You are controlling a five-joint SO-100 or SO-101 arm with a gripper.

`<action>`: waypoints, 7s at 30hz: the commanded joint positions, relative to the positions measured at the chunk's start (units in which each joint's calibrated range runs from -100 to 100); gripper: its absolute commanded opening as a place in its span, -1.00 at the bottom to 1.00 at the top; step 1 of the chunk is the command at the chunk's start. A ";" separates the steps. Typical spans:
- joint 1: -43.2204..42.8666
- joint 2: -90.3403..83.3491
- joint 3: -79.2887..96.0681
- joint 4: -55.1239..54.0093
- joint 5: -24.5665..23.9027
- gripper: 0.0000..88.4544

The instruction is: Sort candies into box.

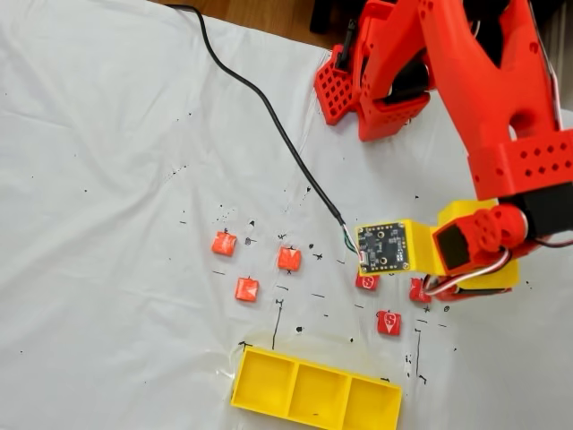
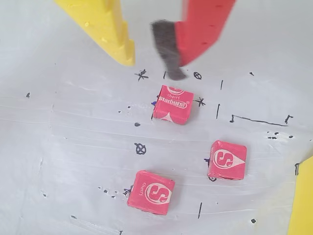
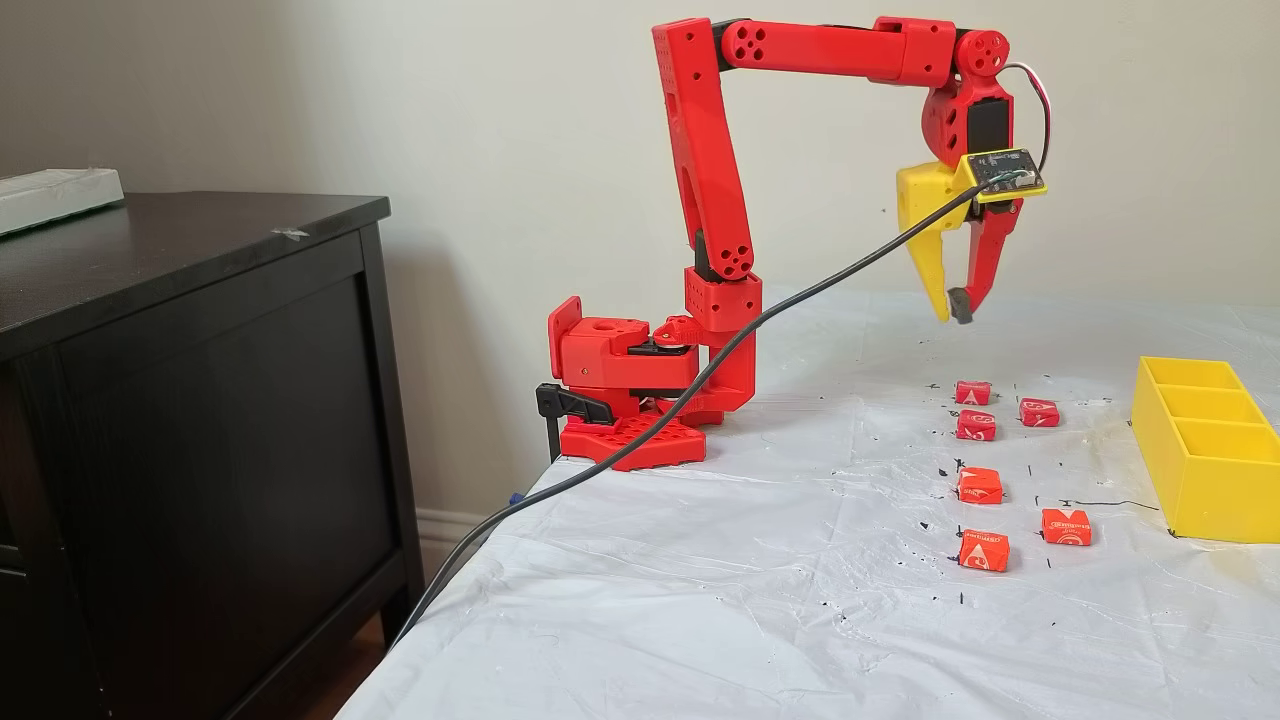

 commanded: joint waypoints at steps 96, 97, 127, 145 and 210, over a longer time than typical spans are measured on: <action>-2.48 18.11 -1.86 -13.61 -0.68 -0.84; -2.57 18.20 -1.95 -13.52 -0.63 -0.85; 10.12 -5.72 -12.70 -16.88 4.25 -1.00; 14.73 8.19 -13.61 -32.27 6.30 -1.00; 8.58 9.21 -7.05 -11.56 2.78 -0.39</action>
